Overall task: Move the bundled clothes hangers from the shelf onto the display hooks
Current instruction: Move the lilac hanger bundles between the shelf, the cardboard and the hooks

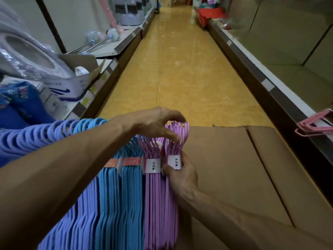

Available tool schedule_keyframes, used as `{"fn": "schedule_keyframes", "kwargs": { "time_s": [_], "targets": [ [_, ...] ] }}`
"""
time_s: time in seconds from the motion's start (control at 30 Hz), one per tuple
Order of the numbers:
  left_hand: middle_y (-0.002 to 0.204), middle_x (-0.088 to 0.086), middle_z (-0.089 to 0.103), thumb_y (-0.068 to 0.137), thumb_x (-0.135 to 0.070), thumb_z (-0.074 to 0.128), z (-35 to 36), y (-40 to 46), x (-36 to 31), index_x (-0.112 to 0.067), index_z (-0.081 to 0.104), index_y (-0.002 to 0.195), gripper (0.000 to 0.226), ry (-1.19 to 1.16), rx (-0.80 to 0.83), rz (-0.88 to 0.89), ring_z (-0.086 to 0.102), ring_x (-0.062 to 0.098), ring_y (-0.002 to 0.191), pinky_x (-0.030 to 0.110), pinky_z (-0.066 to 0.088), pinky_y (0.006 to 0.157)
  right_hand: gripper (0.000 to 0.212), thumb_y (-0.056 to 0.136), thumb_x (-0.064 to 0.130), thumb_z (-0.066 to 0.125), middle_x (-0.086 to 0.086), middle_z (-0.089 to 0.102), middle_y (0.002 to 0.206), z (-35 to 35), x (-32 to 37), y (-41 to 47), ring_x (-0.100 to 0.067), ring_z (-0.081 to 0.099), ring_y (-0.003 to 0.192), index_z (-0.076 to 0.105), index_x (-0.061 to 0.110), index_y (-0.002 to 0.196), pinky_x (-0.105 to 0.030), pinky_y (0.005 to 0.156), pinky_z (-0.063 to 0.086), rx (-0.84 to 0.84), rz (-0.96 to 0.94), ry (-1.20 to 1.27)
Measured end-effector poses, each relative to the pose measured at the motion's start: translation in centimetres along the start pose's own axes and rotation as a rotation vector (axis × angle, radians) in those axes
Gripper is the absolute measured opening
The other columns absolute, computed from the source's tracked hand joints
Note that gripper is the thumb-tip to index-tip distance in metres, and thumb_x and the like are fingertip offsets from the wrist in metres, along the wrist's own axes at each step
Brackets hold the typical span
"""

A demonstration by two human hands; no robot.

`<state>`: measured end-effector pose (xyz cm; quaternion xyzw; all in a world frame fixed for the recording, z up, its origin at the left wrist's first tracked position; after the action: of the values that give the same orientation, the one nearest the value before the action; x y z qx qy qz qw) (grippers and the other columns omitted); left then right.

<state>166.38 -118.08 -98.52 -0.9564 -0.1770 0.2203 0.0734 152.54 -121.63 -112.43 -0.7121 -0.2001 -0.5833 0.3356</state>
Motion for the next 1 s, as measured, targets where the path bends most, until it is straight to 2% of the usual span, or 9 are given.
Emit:
{"fn": "schedule_keyframes", "kwargs": {
  "time_s": [0.17, 0.27, 0.4, 0.5, 0.67, 0.73, 0.8, 0.9, 1.0],
  "targets": [
    [0.149, -0.009, 0.045, 0.090, -0.046, 0.065, 0.3, -0.2, 1.6, -0.033, 0.041, 0.144, 0.061, -0.059, 0.030, -0.030, 0.041, 0.008, 0.135, 0.027, 0.035, 0.107, 0.059, 0.089, 0.006, 0.067, 0.005, 0.074, 0.101, -0.5, -0.7, 0.2, -0.019, 0.072, 0.095, 0.055, 0.054, 0.121, -0.047, 0.086, 0.060, 0.104, 0.020, 0.080],
    [0.144, -0.009, 0.050, 0.092, -0.047, 0.062, 0.0, -0.3, 1.6, -0.031, 0.046, 0.142, 0.054, -0.084, 0.014, -0.036, 0.045, 0.007, 0.132, 0.025, 0.036, 0.104, 0.060, 0.093, 0.008, 0.064, 0.006, 0.074, 0.108, -0.9, -0.6, 0.2, -0.018, 0.072, 0.098, 0.051, 0.062, 0.117, -0.047, 0.087, 0.060, 0.132, 0.025, 0.093],
    [0.123, -0.007, 0.064, 0.090, -0.063, 0.051, -0.3, -0.3, 1.3, -0.025, 0.059, 0.124, 0.051, -0.024, -0.059, -0.084, 0.059, 0.010, 0.111, 0.032, 0.051, 0.095, 0.058, 0.098, 0.011, 0.057, 0.005, 0.069, 0.120, -1.2, -0.4, -0.1, -0.015, 0.070, 0.105, 0.045, 0.053, 0.135, -0.044, 0.091, 0.059, 0.232, 0.041, 0.070],
    [0.105, -0.004, 0.068, 0.091, -0.063, 0.050, 0.1, -0.3, 1.6, -0.025, 0.060, 0.108, 0.043, 0.055, -0.113, -0.129, 0.064, 0.011, 0.091, 0.038, 0.056, 0.085, 0.060, 0.100, 0.012, 0.054, 0.007, 0.068, 0.117, -1.3, -0.3, -0.3, -0.014, 0.070, 0.103, 0.038, 0.045, 0.147, -0.039, 0.089, 0.059, 0.341, 0.094, 0.018],
    [0.108, -0.003, 0.067, 0.092, -0.059, 0.050, 0.1, -0.6, 1.3, -0.024, 0.061, 0.112, 0.041, 0.046, -0.096, -0.161, 0.063, 0.013, 0.096, 0.039, 0.055, 0.088, 0.065, 0.096, 0.013, 0.059, 0.004, 0.063, 0.123, -3.6, 1.5, 0.0, -0.026, 0.065, 0.113, 0.036, 0.042, 0.150, -0.050, 0.094, 0.056, 0.490, 0.173, -0.145],
    [0.112, -0.003, 0.068, 0.093, -0.056, 0.051, 0.0, -0.5, 1.0, -0.024, 0.063, 0.113, 0.041, 0.018, -0.138, -0.153, 0.062, 0.012, 0.099, 0.037, 0.053, 0.089, 0.056, 0.097, 0.015, 0.060, 0.001, 0.062, 0.126, -5.5, 2.6, 0.2, -0.026, 0.066, 0.107, 0.042, 0.032, 0.147, -0.041, 0.089, 0.056, 0.471, 0.198, -0.227],
    [0.112, -0.006, 0.066, 0.093, -0.051, 0.052, -0.1, -0.3, 0.3, -0.024, 0.064, 0.113, 0.036, -0.036, -0.208, -0.127, 0.060, 0.007, 0.098, 0.026, 0.051, 0.083, 0.048, 0.098, 0.013, 0.059, -0.001, 0.060, 0.120, -7.8, 3.3, 0.2, -0.019, 0.061, 0.091, 0.047, 0.020, 0.144, -0.031, 0.072, 0.053, 0.465, 0.205, -0.304],
    [0.103, -0.009, 0.068, 0.093, -0.042, 0.056, -0.3, 0.1, -1.4, -0.024, 0.068, 0.108, 0.026, -0.175, -0.376, -0.075, 0.059, -0.005, 0.089, 0.009, 0.042, 0.071, 0.039, 0.099, 0.012, 0.057, -0.007, 0.061, 0.116, -11.8, 4.1, 0.1, -0.018, 0.062, 0.087, 0.052, 0.010, 0.138, -0.027, 0.065, 0.054, 0.476, 0.217, -0.397],
    [0.097, -0.007, 0.074, 0.088, -0.043, 0.059, -0.4, 1.1, -3.2, -0.022, 0.072, 0.101, 0.028, -0.484, -0.470, -0.050, 0.067, 0.006, 0.092, 0.024, 0.050, 0.084, 0.033, 0.100, 0.014, 0.056, -0.015, 0.063, 0.122, -16.4, 5.3, -0.5, -0.018, 0.064, 0.088, 0.056, 0.008, 0.133, -0.030, 0.070, 0.057, 0.474, 0.205, -0.457]
  ]
}}
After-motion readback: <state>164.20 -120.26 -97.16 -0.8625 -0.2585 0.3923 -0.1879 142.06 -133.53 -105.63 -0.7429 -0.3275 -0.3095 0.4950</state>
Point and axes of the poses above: each hand's wrist, its own y-axis towards the middle knuckle, its own z-axis out of the palm, x = y × z, the point moved 2 cm from there along y, towards the middle knuckle
